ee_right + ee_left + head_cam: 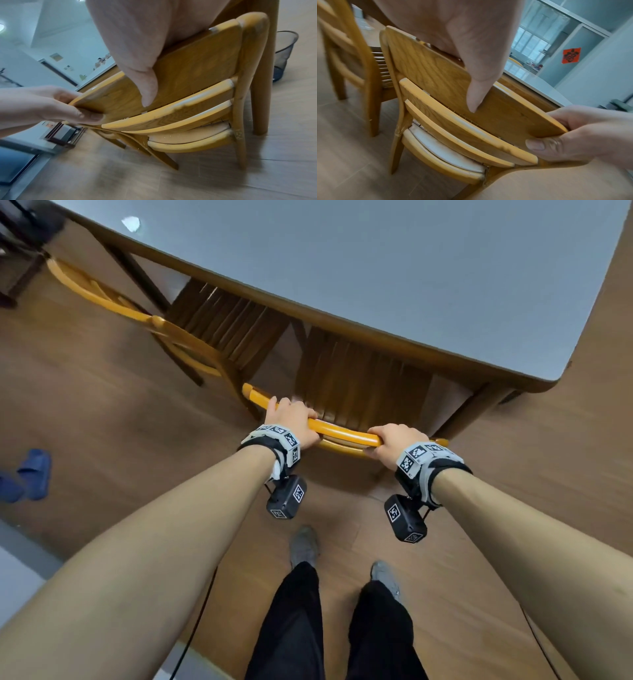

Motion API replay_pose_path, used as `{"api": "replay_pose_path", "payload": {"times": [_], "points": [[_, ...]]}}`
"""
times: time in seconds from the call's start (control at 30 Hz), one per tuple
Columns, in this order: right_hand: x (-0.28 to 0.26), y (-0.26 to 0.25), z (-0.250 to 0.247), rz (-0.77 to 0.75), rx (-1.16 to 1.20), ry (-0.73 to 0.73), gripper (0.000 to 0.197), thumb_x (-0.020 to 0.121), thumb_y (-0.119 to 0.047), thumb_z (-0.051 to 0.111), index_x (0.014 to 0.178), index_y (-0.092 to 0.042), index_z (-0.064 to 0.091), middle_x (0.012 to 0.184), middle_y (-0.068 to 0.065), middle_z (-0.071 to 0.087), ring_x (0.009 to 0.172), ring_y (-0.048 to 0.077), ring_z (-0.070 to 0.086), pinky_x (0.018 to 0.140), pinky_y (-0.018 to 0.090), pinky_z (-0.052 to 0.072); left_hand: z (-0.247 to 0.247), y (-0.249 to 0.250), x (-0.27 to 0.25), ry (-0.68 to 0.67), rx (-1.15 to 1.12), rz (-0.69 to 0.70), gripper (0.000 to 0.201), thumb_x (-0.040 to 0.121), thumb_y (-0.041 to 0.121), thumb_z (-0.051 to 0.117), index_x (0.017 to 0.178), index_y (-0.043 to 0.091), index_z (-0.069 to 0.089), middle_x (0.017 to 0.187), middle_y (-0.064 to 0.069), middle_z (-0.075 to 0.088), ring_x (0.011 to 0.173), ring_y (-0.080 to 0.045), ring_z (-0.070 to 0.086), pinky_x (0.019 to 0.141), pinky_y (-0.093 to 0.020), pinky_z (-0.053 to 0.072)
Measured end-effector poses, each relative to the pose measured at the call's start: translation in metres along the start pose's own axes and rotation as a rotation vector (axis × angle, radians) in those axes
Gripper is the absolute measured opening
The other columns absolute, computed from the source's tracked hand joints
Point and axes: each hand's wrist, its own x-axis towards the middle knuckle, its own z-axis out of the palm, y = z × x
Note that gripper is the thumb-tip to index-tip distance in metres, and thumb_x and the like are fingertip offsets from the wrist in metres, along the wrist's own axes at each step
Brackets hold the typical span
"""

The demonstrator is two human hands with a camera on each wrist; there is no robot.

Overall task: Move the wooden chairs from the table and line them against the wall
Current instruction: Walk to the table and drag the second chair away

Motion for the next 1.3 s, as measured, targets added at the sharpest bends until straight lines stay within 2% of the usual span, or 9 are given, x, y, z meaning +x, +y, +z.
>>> {"api": "replay_pose_path", "payload": {"times": [0.13, 0.23, 0.37, 0.5, 0.7, 0.97, 1.07, 1.17, 1.3], "points": [[-0.021, 0.011, 0.011, -0.127, -0.091, -0.031, 0.024, 0.095, -0.047, 0.057, 0.112, -0.032, 0.066, 0.095, -0.007, 0.068, 0.084, 0.017, 0.062, 0.066, 0.03, 0.046, 0.027, 0.005, -0.044, 0.027, -0.074, -0.098, 0.049, 0.082, 0.053, 0.067, 0.129, 0.039, 0.065, 0.117, 0.005, 0.062, 0.12, -0.025, 0.048, 0.116, -0.046, 0.019], [-0.041, 0.024, 0.019, -0.222, -0.153, -0.084, 0.027, 0.095, -0.047, 0.058, 0.115, -0.032, 0.066, 0.098, -0.006, 0.068, 0.086, 0.017, 0.064, 0.067, 0.031, 0.049, 0.05, 0.018, -0.089, 0.01, -0.162, -0.173, 0.05, 0.083, 0.053, 0.067, 0.131, 0.039, 0.064, 0.121, 0.004, 0.062, 0.12, -0.025, 0.047, 0.114, -0.045, 0.02], [-0.073, 0.044, 0.033, -0.334, -0.248, -0.125, 0.024, 0.096, -0.045, 0.058, 0.115, -0.033, 0.066, 0.094, -0.005, 0.067, 0.082, 0.016, 0.063, 0.058, 0.027, 0.044, 0.087, 0.051, -0.147, 0.015, -0.271, -0.287, 0.054, 0.082, 0.056, 0.069, 0.133, 0.037, 0.063, 0.125, 0.002, 0.061, 0.125, -0.025, 0.045, 0.116, -0.046, 0.018], [-0.11, 0.067, 0.053, -0.413, -0.327, -0.152, 0.029, 0.095, -0.048, 0.059, 0.12, -0.034, 0.064, 0.097, -0.006, 0.067, 0.085, 0.017, 0.065, 0.071, 0.034, 0.057, 0.124, 0.087, -0.207, 0.028, -0.334, -0.363, 0.056, 0.083, 0.059, 0.067, 0.134, 0.038, 0.061, 0.129, 0.002, 0.061, 0.127, -0.025, 0.044, 0.116, -0.046, 0.019], [-0.182, 0.117, 0.095, -0.517, -0.404, -0.179, 0.037, 0.095, -0.048, 0.06, 0.129, -0.033, 0.06, 0.108, -0.003, 0.066, 0.096, 0.019, 0.063, 0.078, 0.04, 0.058, 0.177, 0.156, -0.292, 0.023, -0.369, -0.453, 0.06, 0.083, 0.06, 0.069, 0.137, 0.036, 0.059, 0.13, 0.0, 0.059, 0.126, -0.026, 0.044, 0.111, -0.045, 0.023], [-0.267, 0.191, 0.125, -0.58, -0.432, -0.198, 0.03, 0.095, -0.044, 0.061, 0.123, -0.035, 0.064, 0.093, -0.005, 0.064, 0.076, 0.016, 0.062, 0.066, 0.034, 0.056, 0.232, 0.254, -0.378, 0.108, -0.418, -0.55, 0.055, 0.084, 0.057, 0.069, 0.134, 0.037, 0.062, 0.125, 0.001, 0.06, 0.122, -0.027, 0.046, 0.109, -0.043, 0.025], [-0.301, 0.226, 0.134, -0.604, -0.439, -0.242, 0.024, 0.094, -0.042, 0.062, 0.116, -0.033, 0.066, 0.086, -0.006, 0.064, 0.074, 0.015, 0.063, 0.069, 0.037, 0.058, 0.252, 0.301, -0.406, 0.112, -0.432, -0.586, 0.056, 0.084, 0.056, 0.071, 0.135, 0.036, 0.061, 0.127, 0.001, 0.06, 0.124, -0.027, 0.044, 0.11, -0.044, 0.025], [-0.328, 0.261, 0.141, -0.63, -0.484, -0.228, 0.024, 0.093, -0.044, 0.063, 0.114, -0.033, 0.065, 0.092, -0.004, 0.065, 0.08, 0.02, 0.064, 0.074, 0.043, 0.06, 0.269, 0.346, -0.431, 0.13, -0.444, -0.63, 0.056, 0.084, 0.056, 0.071, 0.135, 0.036, 0.062, 0.127, 0.001, 0.06, 0.124, -0.027, 0.044, 0.109, -0.043, 0.025], [-0.356, 0.314, 0.147, -0.705, -0.543, -0.206, 0.026, 0.094, -0.045, 0.062, 0.117, -0.033, 0.063, 0.101, -0.002, 0.066, 0.084, 0.02, 0.061, 0.072, 0.038, 0.056, 0.289, 0.41, -0.456, 0.124, -0.458, -0.68, 0.056, 0.084, 0.056, 0.07, 0.135, 0.036, 0.062, 0.127, 0.0, 0.06, 0.123, -0.028, 0.045, 0.109, -0.044, 0.026]]}}
